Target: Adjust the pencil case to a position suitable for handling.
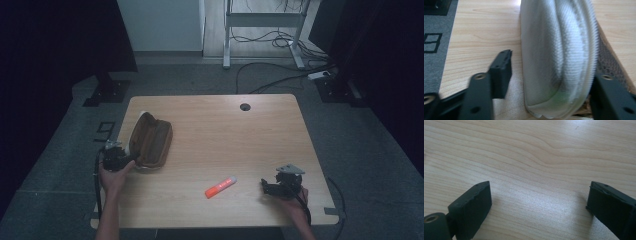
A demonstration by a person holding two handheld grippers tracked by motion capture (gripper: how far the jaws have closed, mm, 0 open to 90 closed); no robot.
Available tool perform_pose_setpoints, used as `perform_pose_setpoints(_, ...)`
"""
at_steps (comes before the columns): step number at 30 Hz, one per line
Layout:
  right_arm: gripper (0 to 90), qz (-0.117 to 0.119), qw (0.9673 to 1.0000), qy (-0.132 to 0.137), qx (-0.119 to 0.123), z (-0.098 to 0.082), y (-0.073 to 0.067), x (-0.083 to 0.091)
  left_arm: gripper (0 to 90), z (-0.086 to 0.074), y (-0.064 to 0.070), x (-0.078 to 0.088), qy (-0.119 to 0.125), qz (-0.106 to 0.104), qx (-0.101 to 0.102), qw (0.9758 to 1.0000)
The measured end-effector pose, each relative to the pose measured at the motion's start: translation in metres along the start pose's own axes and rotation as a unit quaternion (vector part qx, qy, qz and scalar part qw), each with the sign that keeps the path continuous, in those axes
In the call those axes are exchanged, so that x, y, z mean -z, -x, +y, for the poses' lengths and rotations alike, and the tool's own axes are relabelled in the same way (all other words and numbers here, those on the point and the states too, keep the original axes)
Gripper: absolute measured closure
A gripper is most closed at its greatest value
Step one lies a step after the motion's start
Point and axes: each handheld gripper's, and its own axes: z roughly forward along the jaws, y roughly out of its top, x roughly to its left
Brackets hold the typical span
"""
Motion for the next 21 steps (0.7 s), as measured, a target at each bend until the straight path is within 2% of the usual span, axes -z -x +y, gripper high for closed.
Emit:
perform_pose_setpoints(4,5.3,0.0,1.0,0.0,0.0,0.0,0.0,0.0,59.5,0.0,-0.002,-0.001,-0.001,0.004,0.012,0.9999)
perform_pose_setpoints(9,6.2,-0.002,1.0,0.001,-0.001,0.0,0.0,0.0,76.8,0.002,-0.001,0.001,0.017,0.007,0.023,0.9996)
perform_pose_setpoints(10,6.2,-0.002,1.0,0.001,-0.001,0.0,0.0,0.0,76.8,0.002,-0.001,0.002,0.018,0.009,0.025,0.9995)
perform_pose_setpoints(11,6.3,-0.002,1.0,0.001,-0.001,0.0,0.0,0.0,80.6,0.002,-0.002,0.002,0.021,0.009,0.028,0.9994)
perform_pose_setpoints(16,6.4,-0.002,1.0,0.001,-0.002,0.0,0.0,0.0,83.7,0.003,-0.004,0.005,0.032,0.004,0.031,0.999)
perform_pose_setpoints(21,6.6,-0.003,1.0,0.001,-0.002,0.0,0.001,0.0,84.5,0.004,-0.006,0.011,0.05,-0.016,0.038,0.9979)
